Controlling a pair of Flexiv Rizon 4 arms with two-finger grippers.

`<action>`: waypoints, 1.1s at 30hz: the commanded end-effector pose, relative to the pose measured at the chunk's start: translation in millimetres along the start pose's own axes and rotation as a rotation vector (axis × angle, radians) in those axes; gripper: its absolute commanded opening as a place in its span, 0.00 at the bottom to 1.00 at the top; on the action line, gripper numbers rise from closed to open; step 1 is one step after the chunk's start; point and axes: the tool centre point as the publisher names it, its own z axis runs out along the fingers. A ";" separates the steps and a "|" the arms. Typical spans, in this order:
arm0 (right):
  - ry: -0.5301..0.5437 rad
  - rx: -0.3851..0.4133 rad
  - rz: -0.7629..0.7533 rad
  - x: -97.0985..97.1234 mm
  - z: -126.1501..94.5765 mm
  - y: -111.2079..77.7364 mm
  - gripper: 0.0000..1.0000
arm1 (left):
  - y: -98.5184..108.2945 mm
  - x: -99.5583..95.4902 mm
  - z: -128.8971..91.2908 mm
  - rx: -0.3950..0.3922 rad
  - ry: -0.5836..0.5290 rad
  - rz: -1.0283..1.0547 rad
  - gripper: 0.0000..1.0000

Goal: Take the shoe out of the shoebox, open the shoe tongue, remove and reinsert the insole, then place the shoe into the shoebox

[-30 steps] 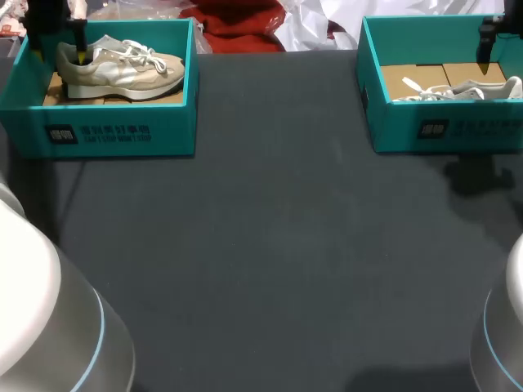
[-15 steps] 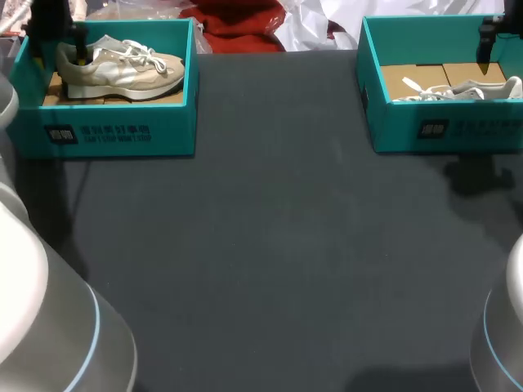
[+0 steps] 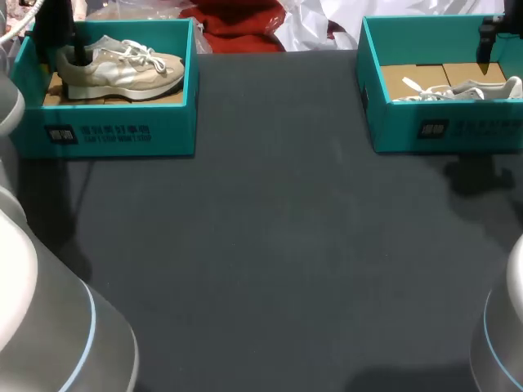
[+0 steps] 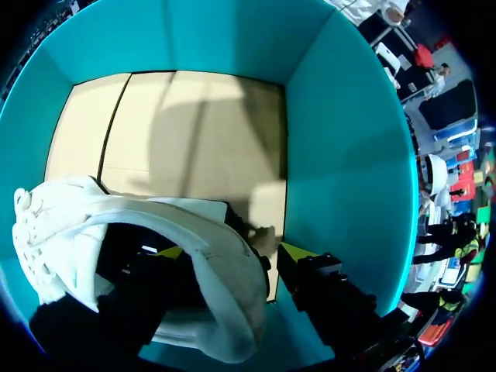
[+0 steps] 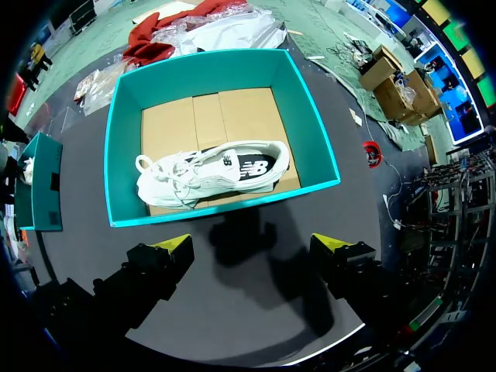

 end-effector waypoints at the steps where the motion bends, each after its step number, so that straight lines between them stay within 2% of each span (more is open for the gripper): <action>1: 0.000 -0.001 0.000 -0.3 0.1 -0.8 1.00 | 11.1 -3.1 7.0 0.053 0.011 0.000 0.69; 3: 0.000 -0.001 0.000 -0.3 0.1 -0.8 1.00 | 10.9 -3.1 8.8 0.055 0.015 0.000 0.63; 4: 0.000 -0.001 0.000 -0.3 0.1 -0.8 1.00 | 10.8 -3.0 9.4 0.056 0.016 -0.001 0.51; 7: 0.000 -0.001 0.000 -0.3 0.1 -0.8 1.00 | 9.8 -1.9 10.3 0.057 0.017 -0.001 0.39; 8: 0.000 -0.001 0.000 -0.3 0.1 -0.8 1.00 | 9.1 -0.9 9.9 0.057 0.019 -0.001 0.27; 9: 0.000 -0.001 0.000 -0.3 0.1 -0.8 1.00 | 8.3 0.0 9.1 0.056 0.019 -0.001 0.21; 10: 0.000 -0.001 0.000 -0.3 0.1 -0.8 1.00 | 7.6 1.0 8.3 0.055 0.019 -0.001 0.04; 11: 0.000 -0.001 0.000 -0.3 0.1 -0.8 1.00 | 7.2 1.7 7.6 0.054 0.019 -0.002 0.00; 19: 0.000 -0.001 0.000 -0.3 0.1 -0.8 1.00 | 3.0 8.6 -2.2 0.042 0.008 0.001 0.00; 33: 0.000 -0.001 0.000 -0.3 0.1 -0.8 1.00 | -8.6 19.9 -44.1 -0.004 -0.006 0.009 0.00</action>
